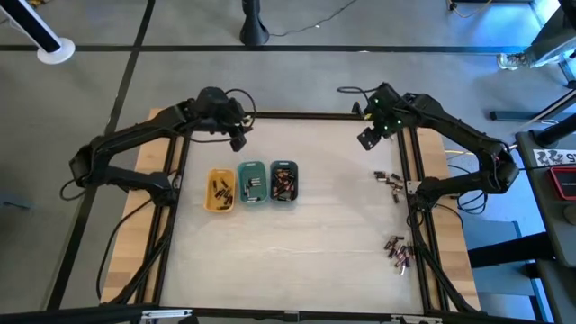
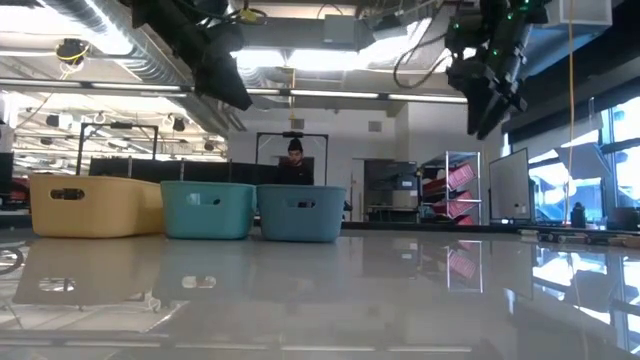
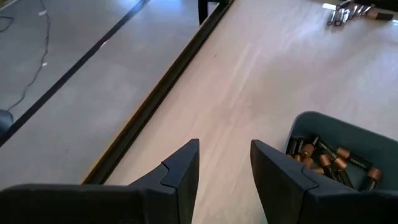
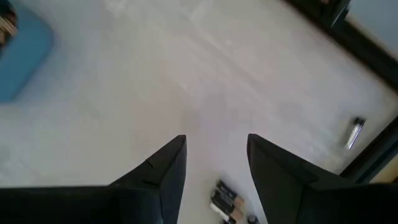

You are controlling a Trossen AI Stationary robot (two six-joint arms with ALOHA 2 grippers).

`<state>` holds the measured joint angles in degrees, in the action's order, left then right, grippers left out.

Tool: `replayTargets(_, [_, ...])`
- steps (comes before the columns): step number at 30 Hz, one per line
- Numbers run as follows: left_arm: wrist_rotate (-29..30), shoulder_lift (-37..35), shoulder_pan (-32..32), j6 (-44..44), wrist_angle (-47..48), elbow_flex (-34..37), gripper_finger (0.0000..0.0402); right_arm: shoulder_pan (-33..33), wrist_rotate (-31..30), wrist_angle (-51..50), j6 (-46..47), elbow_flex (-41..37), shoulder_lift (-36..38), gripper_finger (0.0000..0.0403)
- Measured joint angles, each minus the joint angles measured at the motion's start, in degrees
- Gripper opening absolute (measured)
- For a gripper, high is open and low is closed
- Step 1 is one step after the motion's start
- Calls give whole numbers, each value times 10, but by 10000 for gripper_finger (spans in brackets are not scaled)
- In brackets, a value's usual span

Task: Sort batteries
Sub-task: Put the small black battery into the yellow bin

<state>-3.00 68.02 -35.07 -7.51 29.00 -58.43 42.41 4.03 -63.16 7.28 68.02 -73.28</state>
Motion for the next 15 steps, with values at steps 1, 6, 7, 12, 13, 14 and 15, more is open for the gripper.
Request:
replayTargets(1, [-6,-1,-6,-1,0,0,132,0,0,-1,0,-10,0,172])
replayTargets(6, [-44,-1,-37,-7,-5,0,132,0,-5,-29,27,-33,0,172])
replayTargets(7, [-55,-1,-43,-7,-11,0,132,0,-9,-35,37,-36,0,172])
replayTargets(12, [-120,-1,-63,1,-75,0,132,0,-9,-66,99,-72,0,172])
replayTargets(13, [-127,-1,-64,4,-87,0,132,0,-9,-70,109,-84,0,172])
replayTargets(14, [-132,-1,-67,5,-97,0,132,0,-9,-71,117,-96,0,172])
replayTargets(15, [-134,-1,-67,7,-107,0,132,0,-8,-70,122,-110,0,172])
